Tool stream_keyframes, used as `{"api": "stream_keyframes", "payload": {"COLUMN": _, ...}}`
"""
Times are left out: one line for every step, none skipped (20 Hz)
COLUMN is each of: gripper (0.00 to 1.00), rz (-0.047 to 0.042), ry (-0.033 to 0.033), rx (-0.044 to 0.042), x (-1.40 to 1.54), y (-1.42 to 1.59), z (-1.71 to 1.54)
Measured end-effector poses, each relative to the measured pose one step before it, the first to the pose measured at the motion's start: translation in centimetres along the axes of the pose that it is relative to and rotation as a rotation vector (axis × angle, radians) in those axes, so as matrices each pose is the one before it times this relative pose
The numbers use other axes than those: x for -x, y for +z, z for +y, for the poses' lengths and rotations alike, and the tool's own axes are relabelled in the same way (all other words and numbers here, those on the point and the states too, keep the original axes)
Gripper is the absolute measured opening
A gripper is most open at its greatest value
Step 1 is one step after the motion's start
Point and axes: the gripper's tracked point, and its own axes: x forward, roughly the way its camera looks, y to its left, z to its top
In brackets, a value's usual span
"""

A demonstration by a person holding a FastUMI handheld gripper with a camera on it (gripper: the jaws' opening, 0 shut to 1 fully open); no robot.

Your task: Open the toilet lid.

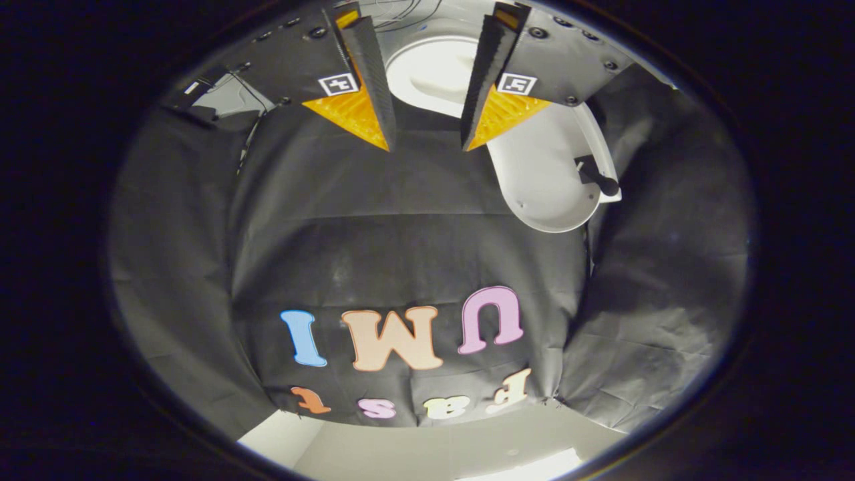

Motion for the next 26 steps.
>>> {"api": "stream_keyframes", "payload": {"gripper": 0.61, "rz": 0.04656, "ry": 0.00094, "rx": 0.00827, "x": 0.714, "y": -1.188, "z": -0.04}}
{"api": "stream_keyframes", "payload": {"gripper": 0.61, "rz": 0.02381, "ry": 0.02306, "rx": -0.01413, "x": 0.331, "y": -0.742, "z": 0.525}}
{"api": "stream_keyframes", "payload": {"gripper": 0.61, "rz": 0.00584, "ry": -0.00116, "rx": -0.01087, "x": 0.368, "y": -0.083, "z": -0.094}}
{"api": "stream_keyframes", "payload": {"gripper": 0.61, "rz": -0.01878, "ry": 0.00804, "rx": -0.01648, "x": 0.275, "y": 0.683, "z": -0.054}}
{"api": "stream_keyframes", "payload": {"gripper": 0.61, "rz": -0.02233, "ry": 0.00074, "rx": -0.01845, "x": 0.237, "y": 0.645, "z": -0.376}}
{"api": "stream_keyframes", "payload": {"gripper": 0.61, "rz": -0.02372, "ry": 0.00132, "rx": -0.01879, "x": 0.376, "y": 0.638, "z": -0.211}}
{"api": "stream_keyframes", "payload": {"gripper": 0.61, "rz": -0.01853, "ry": -0.00149, "rx": -0.01941, "x": 0.455, "y": 0.209, "z": -0.113}}
{"api": "stream_keyframes", "payload": {"gripper": 0.61, "rz": -0.01029, "ry": -0.00664, "rx": -0.01204, "x": 0.371, "y": 0.149, "z": -0.199}}
{"api": "stream_keyframes", "payload": {"gripper": 0.61, "rz": -0.01546, "ry": 0.00315, "rx": -0.00661, "x": 0.505, "y": 0.193, "z": 0.156}}
{"api": "stream_keyframes", "payload": {"gripper": 0.61, "rz": -0.0161, "ry": 0.00309, "rx": 0.00227, "x": 0.398, "y": 0.368, "z": 0.079}}
{"api": "stream_keyframes", "payload": {"gripper": 0.61, "rz": -0.01193, "ry": 0.00039, "rx": 0.0094, "x": 0.493, "y": 0.095, "z": 0.055}}
{"api": "stream_keyframes", "payload": {"gripper": 0.61, "rz": 0.00257, "ry": 0.00071, "rx": 0.01015, "x": 0.365, "y": -0.031, "z": 0.09}}
{"api": "stream_keyframes", "payload": {"gripper": 0.61, "rz": -0.01909, "ry": 0.00437, "rx": 0.0126, "x": -0.013, "y": 0.136, "z": 0.132}}
{"api": "stream_keyframes", "payload": {"gripper": 0.61, "rz": 0.00035, "ry": 0.00228, "rx": 0.01039, "x": -0.335, "y": -0.05, "z": 0.077}}
{"api": "stream_keyframes", "payload": {"gripper": 0.61, "rz": 0.00467, "ry": -0.00075, "rx": 0.00992, "x": 0.472, "y": 0.042, "z": 0.001}}
{"api": "stream_keyframes", "payload": {"gripper": 0.61, "rz": 0.01851, "ry": 0.00062, "rx": 0.00901, "x": 0.002, "y": -0.265, "z": 0.127}}
{"api": "stream_keyframes", "payload": {"gripper": 0.61, "rz": 0.00171, "ry": -0.00068, "rx": 0.00881, "x": 0.049, "y": -0.073, "z": 0.012}}
{"api": "stream_keyframes", "payload": {"gripper": 0.61, "rz": -0.00747, "ry": 0.00006, "rx": 0.0049, "x": 0.226, "y": 0.156, "z": 0.03}}
{"api": "stream_keyframes", "payload": {"gripper": 0.61, "rz": -0.00855, "ry": -0.00099, "rx": 0.01128, "x": 0.207, "y": 0.214, "z": 0.168}}
{"api": "stream_keyframes", "payload": {"gripper": 0.61, "rz": 0.01701, "ry": -0.00031, "rx": 0.02434, "x": 0.315, "y": -0.456, "z": 0.214}}
{"api": "stream_keyframes", "payload": {"gripper": 0.61, "rz": -0.00504, "ry": 0.00115, "rx": 0.00848, "x": 0.395, "y": -0.001, "z": -0.004}}
{"api": "stream_keyframes", "payload": {"gripper": 0.61, "rz": -0.02487, "ry": 0.00174, "rx": -0.01686, "x": 0.278, "y": 0.371, "z": -0.356}}
{"api": "stream_keyframes", "payload": {"gripper": 0.61, "rz": -0.01234, "ry": -0.00048, "rx": -0.00597, "x": 0.941, "y": 0.473, "z": 0.205}}
{"api": "stream_keyframes", "payload": {"gripper": 0.61, "rz": 0.01075, "ry": 0.00017, "rx": 0.01164, "x": -0.227, "y": 0.112, "z": 0.046}}
{"api": "stream_keyframes", "payload": {"gripper": 0.61, "rz": 0.03854, "ry": -0.00098, "rx": 0.00256, "x": -0.989, "y": -1.11, "z": 0.011}}
{"api": "stream_keyframes", "payload": {"gripper": 0.61, "rz": -0.01318, "ry": -0.0004, "rx": 0.0095, "x": 0.444, "y": -0.127, "z": -0.084}}
